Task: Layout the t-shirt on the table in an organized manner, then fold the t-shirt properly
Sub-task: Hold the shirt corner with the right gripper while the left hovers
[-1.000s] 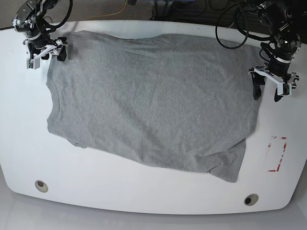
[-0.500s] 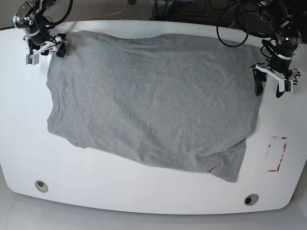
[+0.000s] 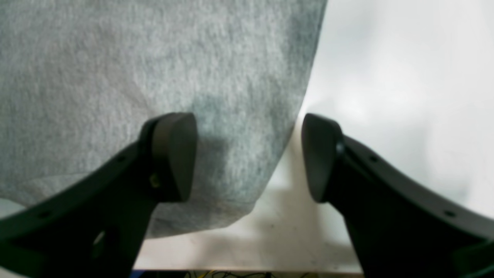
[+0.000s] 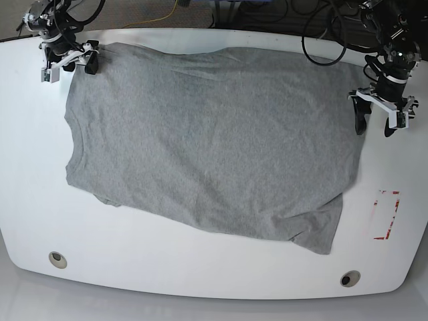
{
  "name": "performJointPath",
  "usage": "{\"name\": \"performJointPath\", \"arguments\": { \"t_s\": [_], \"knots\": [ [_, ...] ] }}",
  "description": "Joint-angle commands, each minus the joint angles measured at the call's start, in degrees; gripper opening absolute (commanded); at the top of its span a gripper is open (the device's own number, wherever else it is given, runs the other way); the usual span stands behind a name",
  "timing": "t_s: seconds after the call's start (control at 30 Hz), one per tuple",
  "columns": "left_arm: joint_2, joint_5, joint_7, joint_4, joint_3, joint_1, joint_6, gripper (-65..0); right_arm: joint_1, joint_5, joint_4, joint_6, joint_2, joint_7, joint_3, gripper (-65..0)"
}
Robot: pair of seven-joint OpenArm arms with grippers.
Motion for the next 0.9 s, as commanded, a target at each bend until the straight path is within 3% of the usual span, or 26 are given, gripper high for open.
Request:
{"name": "performJointPath", "arguments": {
  "t_s": [0.0, 0.13, 0.53, 0.87],
  "knots": [
    [-0.7, -0.9, -1.5, 0.9, -0.1, -0.3, -0.1, -21.0, -0.5, -0.7, 0.4, 0.0, 0.2, -1.6, -1.2, -24.7],
    [-0.7, -0.9, -1.5, 0.8, -0.2, -0.3, -0.1, -21.0, -0.5, -0.7, 0.4, 0.0, 0.4, -1.6, -4.2, -31.6],
    [-0.7, -0.8, -1.5, 0.8, -0.3, -0.2, -0.1, -21.0, -0.1, -0.7, 0.5, -0.2, 0.4, -1.6, -8.0, -65.0],
    [-0.7, -0.8, -1.5, 0.8, -0.4, 0.2, -0.1, -21.0, -1.8, -0.7, 7.7, -0.5, 0.5, -1.6, -7.8, -65.0]
  ]
}}
